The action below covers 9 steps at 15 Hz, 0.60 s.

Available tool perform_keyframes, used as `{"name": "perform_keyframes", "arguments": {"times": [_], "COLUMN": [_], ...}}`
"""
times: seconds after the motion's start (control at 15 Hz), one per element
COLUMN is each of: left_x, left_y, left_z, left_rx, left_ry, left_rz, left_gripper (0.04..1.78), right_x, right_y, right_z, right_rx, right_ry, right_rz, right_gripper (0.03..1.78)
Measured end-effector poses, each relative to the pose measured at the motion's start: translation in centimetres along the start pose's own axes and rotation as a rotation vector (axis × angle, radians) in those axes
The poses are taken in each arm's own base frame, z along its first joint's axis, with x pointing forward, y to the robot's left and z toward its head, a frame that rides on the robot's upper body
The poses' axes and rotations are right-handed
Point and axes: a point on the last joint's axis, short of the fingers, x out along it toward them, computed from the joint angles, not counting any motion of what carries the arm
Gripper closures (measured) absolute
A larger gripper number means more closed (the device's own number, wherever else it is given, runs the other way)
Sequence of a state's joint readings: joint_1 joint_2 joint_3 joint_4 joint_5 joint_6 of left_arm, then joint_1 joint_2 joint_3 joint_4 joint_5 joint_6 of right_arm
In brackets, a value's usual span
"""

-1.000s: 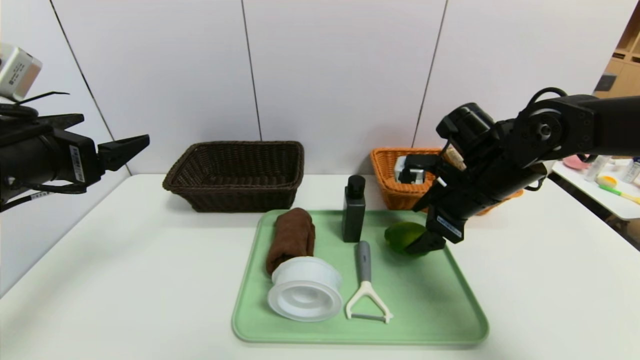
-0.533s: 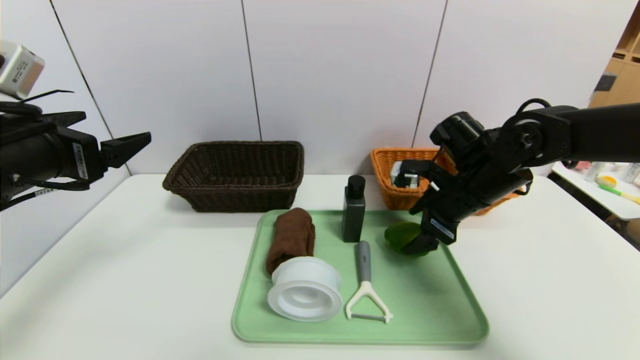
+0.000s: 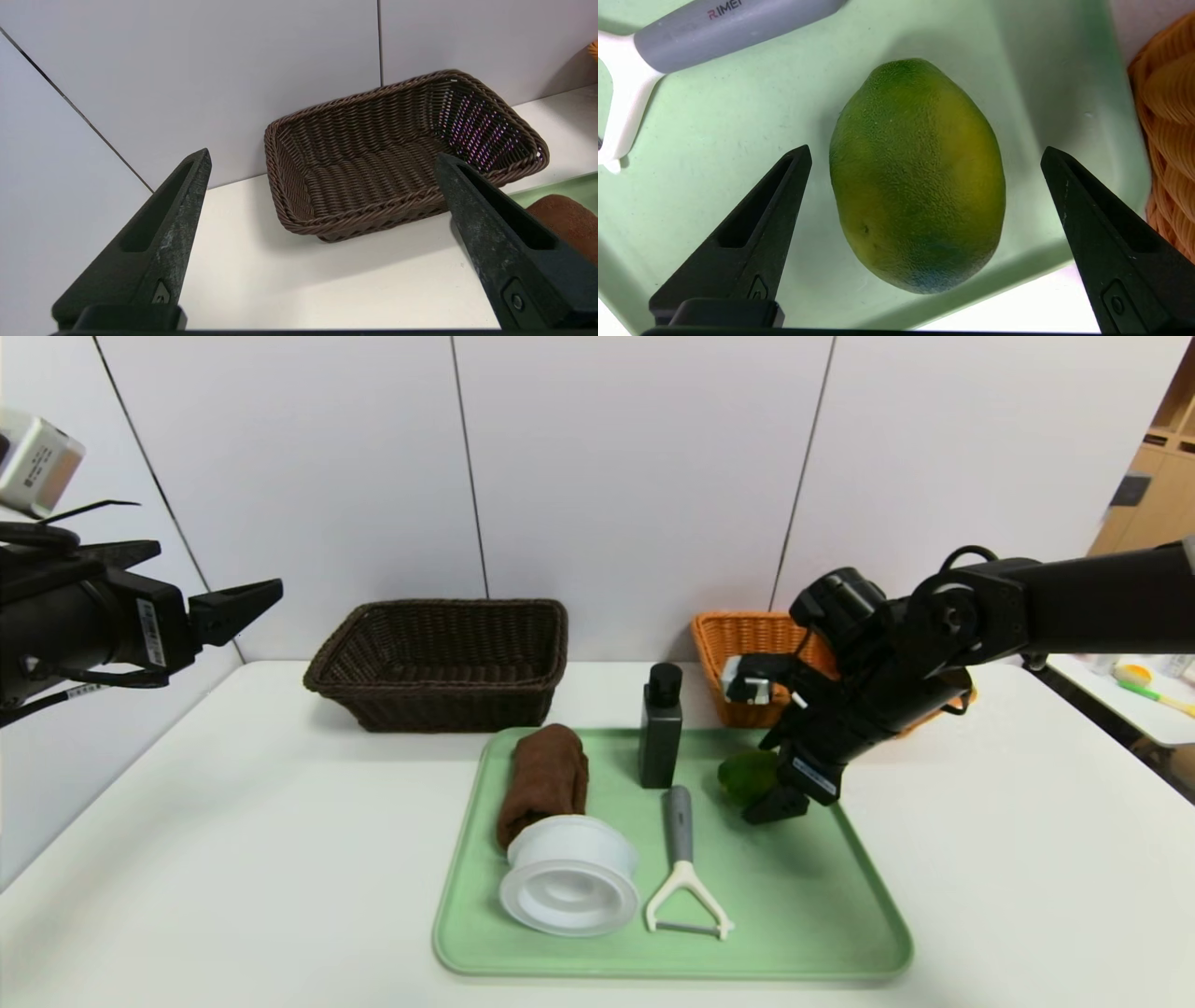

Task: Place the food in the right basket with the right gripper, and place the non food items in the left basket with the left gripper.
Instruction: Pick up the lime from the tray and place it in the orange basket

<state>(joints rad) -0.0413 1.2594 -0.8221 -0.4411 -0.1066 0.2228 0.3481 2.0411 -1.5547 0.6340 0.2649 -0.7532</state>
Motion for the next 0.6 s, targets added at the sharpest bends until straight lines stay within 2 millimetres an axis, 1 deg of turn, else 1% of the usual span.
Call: {"name": "perform_keyframes", "arguments": {"times": [0.53,0.6], "left_x": [0.0,-0.1], "left_y": [0.0,0.0], "left_z": [0.1,0.1], "left_rx": [0.005,0.005], "left_ry": [-0.016,-0.017], "left_rz": [0.005,0.005], "left_gripper": [0.13,0.13], "right_x": [1.3,1.3], "right_y": [0.1,0.1], "right_z": [-0.6,-0.7], "right_rx": [0.002,0.002], "right_ry": [0.004,0.006], "right_rz": [0.003,0.003], "right_gripper": [0.11,0.19]}}
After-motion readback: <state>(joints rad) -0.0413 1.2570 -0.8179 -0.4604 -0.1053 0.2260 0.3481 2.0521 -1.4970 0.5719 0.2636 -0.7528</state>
